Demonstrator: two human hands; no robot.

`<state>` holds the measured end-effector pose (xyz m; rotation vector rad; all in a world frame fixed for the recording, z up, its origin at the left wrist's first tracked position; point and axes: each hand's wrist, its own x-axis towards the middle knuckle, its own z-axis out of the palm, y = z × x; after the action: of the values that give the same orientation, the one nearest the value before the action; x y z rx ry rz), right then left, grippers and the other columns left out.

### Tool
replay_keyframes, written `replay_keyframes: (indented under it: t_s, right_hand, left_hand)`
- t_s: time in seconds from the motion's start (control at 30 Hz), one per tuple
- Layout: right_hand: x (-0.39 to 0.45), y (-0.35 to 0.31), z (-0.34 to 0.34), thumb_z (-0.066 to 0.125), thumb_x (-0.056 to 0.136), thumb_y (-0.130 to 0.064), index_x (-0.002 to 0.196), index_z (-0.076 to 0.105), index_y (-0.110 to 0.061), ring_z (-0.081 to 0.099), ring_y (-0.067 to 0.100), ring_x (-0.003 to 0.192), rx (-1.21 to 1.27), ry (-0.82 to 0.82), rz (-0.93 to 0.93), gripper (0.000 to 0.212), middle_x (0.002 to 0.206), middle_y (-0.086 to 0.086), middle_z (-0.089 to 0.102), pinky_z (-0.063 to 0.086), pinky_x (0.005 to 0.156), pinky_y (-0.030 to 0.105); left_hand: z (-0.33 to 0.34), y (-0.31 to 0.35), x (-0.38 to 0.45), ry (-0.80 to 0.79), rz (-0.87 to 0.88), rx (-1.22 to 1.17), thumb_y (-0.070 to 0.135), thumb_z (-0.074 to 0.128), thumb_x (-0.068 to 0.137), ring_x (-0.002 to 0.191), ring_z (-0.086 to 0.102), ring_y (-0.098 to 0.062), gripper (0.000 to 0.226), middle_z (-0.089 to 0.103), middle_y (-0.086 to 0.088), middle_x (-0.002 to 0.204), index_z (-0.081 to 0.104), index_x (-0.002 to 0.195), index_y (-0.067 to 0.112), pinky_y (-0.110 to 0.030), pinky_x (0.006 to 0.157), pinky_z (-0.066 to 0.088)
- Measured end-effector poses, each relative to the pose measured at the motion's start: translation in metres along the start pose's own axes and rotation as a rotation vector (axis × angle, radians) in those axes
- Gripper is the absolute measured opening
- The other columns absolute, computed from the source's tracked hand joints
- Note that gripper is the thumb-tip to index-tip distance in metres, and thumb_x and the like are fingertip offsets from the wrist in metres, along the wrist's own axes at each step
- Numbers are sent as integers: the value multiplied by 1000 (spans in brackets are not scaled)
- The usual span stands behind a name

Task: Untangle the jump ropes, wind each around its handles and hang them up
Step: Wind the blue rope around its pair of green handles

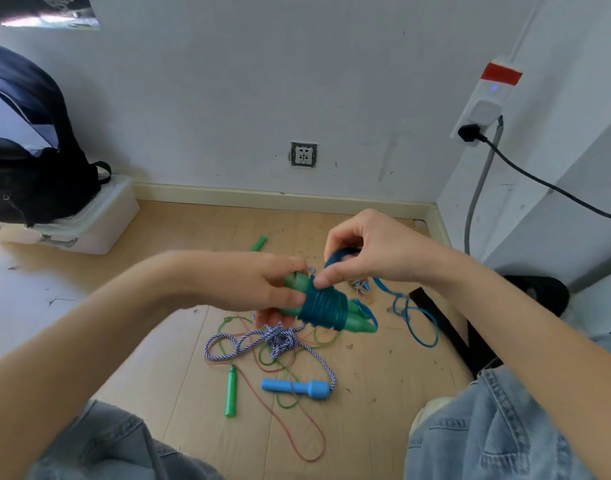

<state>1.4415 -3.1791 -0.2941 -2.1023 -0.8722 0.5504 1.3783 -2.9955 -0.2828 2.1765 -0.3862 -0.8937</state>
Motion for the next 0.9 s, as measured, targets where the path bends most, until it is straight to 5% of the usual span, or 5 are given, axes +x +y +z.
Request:
replay_keyframes:
  t_s: [0.17,0.3,0.47,0.63,0.9]
  right_hand:
    - [2,0,-4,69,68,-39,62,62,-19,40,7,49,301,50,19,22,56,-6,53,31,48,20]
    - [5,1,4,43,97,-24,48,49,-20,29,0,37,319,206,49,49,41,-12,41,25,41,14]
    - [3,-4,9,54,90,-33,52,48,-16,29,4,42,55,124,22,42,46,-9,35,25,44,15]
    - [0,-6,7,56,89,-31,48,47,-21,30,5,40,-91,186,-25,43,40,-10,33,24,45,17]
    - [-1,-4,-8,56,90,-29,54,54,-12,33,7,44,-147,250,-45,40,47,0,41,25,47,17]
  left_hand:
    - [-14,4,-20,-175,249,-495,16,46,91,66,57,-7,26,64,-1,80,52,116,15,-16,59,48]
    - [-24,-5,-12,182,294,-896,16,51,87,60,56,-6,30,65,-3,75,54,116,8,-13,56,50]
    - [-25,-18,10,622,143,-1101,9,43,96,53,56,-6,22,63,-7,72,52,114,2,-12,53,50]
    - [-20,-33,20,873,-130,-317,12,44,95,57,53,-11,21,61,-2,74,48,115,6,-19,54,47]
    - [0,-10,9,470,68,326,22,48,93,62,58,-3,4,62,10,74,45,94,25,-22,61,47]
